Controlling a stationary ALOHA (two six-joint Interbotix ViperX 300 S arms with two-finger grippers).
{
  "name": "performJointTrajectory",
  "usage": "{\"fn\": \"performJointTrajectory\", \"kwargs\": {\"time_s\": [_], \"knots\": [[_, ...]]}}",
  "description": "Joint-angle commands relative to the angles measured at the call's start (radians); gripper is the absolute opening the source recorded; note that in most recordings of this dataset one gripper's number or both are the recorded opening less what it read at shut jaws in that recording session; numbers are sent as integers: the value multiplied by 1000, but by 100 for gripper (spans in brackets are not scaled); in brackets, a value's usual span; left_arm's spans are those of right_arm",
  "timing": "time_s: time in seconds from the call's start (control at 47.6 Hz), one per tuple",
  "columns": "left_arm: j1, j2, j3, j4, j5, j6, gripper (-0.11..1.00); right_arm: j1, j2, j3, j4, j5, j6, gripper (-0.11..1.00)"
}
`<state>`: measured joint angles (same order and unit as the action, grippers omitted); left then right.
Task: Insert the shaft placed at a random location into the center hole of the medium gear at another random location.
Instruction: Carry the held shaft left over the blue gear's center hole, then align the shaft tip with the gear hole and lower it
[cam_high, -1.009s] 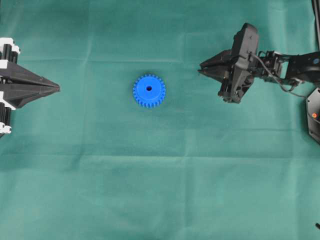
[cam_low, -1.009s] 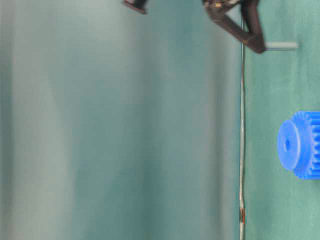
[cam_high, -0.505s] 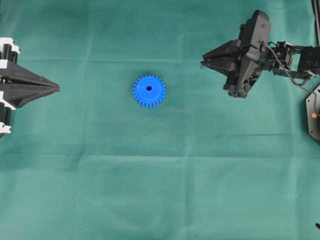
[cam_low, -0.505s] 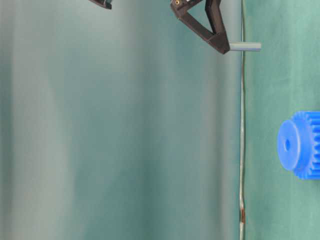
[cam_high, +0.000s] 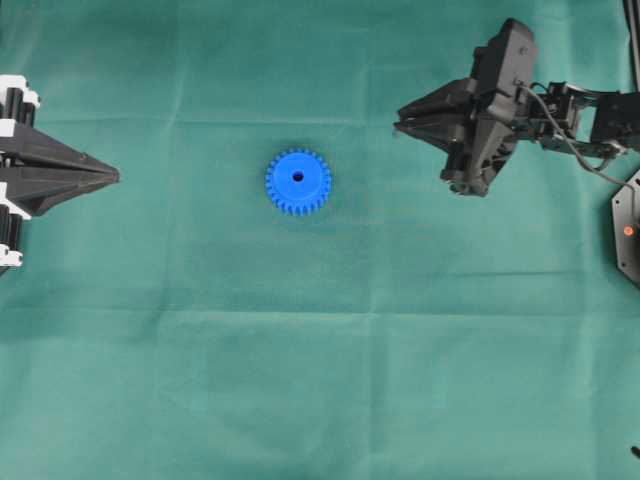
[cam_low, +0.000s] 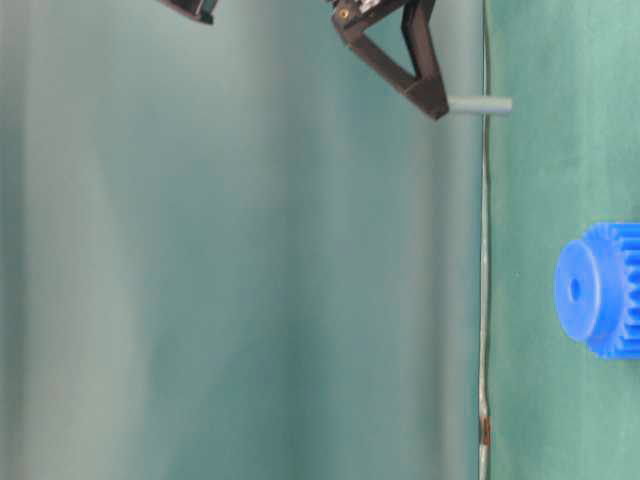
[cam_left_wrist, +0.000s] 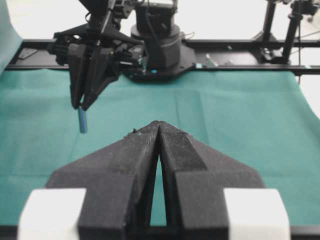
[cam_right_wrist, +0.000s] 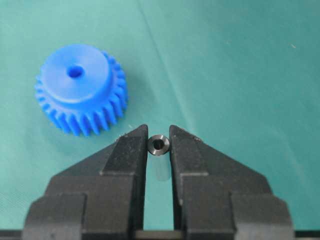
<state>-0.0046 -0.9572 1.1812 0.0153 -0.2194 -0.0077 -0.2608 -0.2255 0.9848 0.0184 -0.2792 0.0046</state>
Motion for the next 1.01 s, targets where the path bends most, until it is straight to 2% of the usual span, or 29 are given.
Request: {"fn": "performJointTrajectory", "kwargs": {"time_s": [0.0, 0.336, 0.631, 0.988], "knots": [[8, 6, -28, 3, -11, -2, 0, 23, 17, -52, 11, -15, 2, 13], [15, 6, -26, 3, -5, 0, 0, 103, 156, -218, 17, -12, 2, 13], [21, 5, -26, 3, -5, 0, 0, 141, 245, -331, 15, 0, 0, 13], [25, 5, -25, 3, -3, -2, 0, 149, 268, -351, 17, 0, 0, 13]]}}
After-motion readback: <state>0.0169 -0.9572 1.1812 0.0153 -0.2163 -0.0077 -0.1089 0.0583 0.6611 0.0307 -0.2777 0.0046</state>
